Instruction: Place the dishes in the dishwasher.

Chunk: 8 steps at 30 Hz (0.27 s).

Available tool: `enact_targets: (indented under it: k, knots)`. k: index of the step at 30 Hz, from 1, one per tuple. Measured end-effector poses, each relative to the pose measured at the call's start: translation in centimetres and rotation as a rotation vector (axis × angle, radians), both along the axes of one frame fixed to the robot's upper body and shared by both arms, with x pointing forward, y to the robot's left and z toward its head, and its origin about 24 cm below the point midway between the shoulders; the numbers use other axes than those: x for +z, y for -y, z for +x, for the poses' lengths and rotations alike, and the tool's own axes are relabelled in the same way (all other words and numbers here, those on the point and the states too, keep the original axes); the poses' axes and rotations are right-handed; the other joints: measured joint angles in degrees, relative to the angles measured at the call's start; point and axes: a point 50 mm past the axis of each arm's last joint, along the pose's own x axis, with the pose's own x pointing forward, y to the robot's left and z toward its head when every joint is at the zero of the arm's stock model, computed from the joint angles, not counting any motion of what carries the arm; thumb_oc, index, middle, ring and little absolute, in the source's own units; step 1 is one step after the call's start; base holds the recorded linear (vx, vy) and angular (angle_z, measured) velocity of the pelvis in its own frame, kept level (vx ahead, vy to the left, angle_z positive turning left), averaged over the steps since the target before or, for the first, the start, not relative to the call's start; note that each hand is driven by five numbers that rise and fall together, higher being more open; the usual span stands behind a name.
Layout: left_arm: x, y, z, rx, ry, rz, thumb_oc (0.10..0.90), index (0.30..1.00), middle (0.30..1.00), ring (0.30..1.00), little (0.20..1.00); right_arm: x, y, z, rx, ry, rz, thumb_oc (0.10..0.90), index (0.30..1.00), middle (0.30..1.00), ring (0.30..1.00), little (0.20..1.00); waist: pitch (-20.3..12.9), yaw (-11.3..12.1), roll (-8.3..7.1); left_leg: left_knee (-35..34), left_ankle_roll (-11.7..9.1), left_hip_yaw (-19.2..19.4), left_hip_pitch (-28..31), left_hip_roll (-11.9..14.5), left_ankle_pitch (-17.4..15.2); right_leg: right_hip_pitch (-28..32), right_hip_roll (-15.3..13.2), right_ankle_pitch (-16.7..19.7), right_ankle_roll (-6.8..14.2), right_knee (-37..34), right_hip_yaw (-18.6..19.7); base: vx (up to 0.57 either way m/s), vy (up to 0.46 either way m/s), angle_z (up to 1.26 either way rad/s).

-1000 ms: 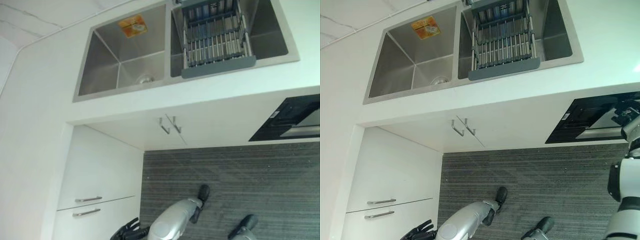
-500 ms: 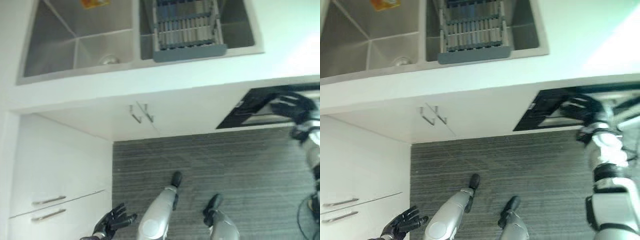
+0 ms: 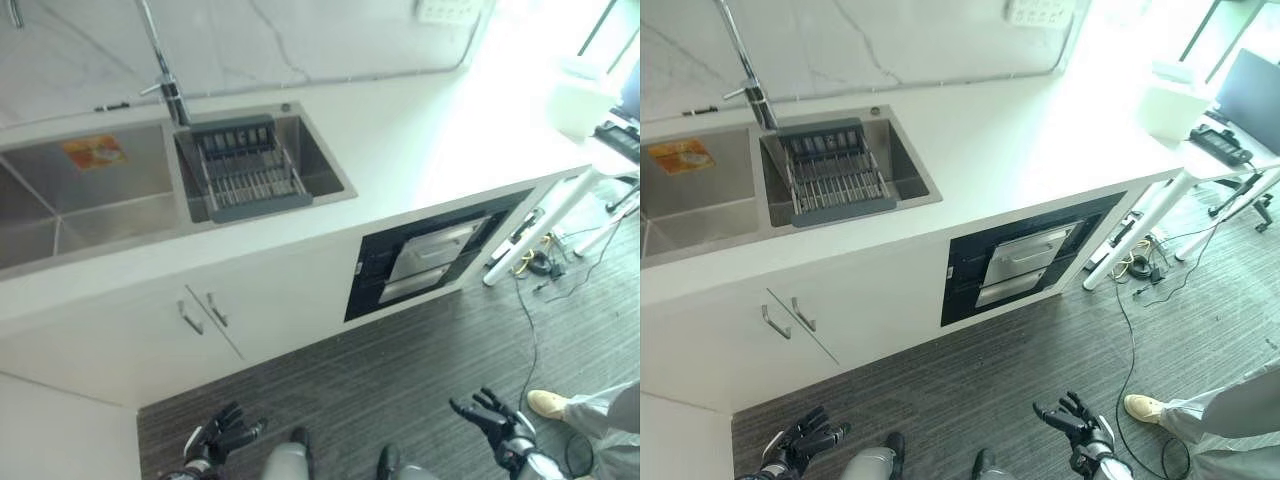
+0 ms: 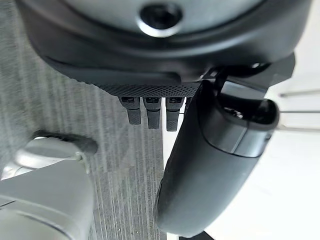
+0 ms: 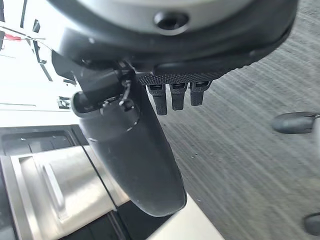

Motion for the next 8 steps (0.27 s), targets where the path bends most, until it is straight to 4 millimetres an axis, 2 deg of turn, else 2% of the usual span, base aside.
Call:
enact_targets:
  k: [4, 8]
  knots:
    - [-0.7, 0.5, -0.9, 0.030, -0.056, -0.002, 0.800, 0.900, 0.900, 0.900, 0.900, -1.2, -2.7, -1.5, 0.134, -0.070, 0.020, 0.800, 0.900, 0.900, 0.900, 0.900, -3.11, -0.01, 0.50, -1.49, -0.29, 0.38, 2.18, 0.28, 0.18, 1.34, 0.27, -0.30, -0.15, -0.02, 0.21, -0.01, -0.013, -0.03]
    - [-1.3, 0.8, -2.3, 0.016, -0.120, -0.002, 0.800, 0.900, 0.900, 0.900, 0.900, -1.7, -3.3, -2.1, 0.125, -0.096, 0.036, 0.800, 0.900, 0.900, 0.900, 0.900, -3.34, -0.19, 0.44, -1.95, -0.40, 0.51, 3.69, 0.31, 0.26, 2.59, 0.28, -0.45, -0.26, 0.09, 0.28, 0.00, 0.000, 0.00]
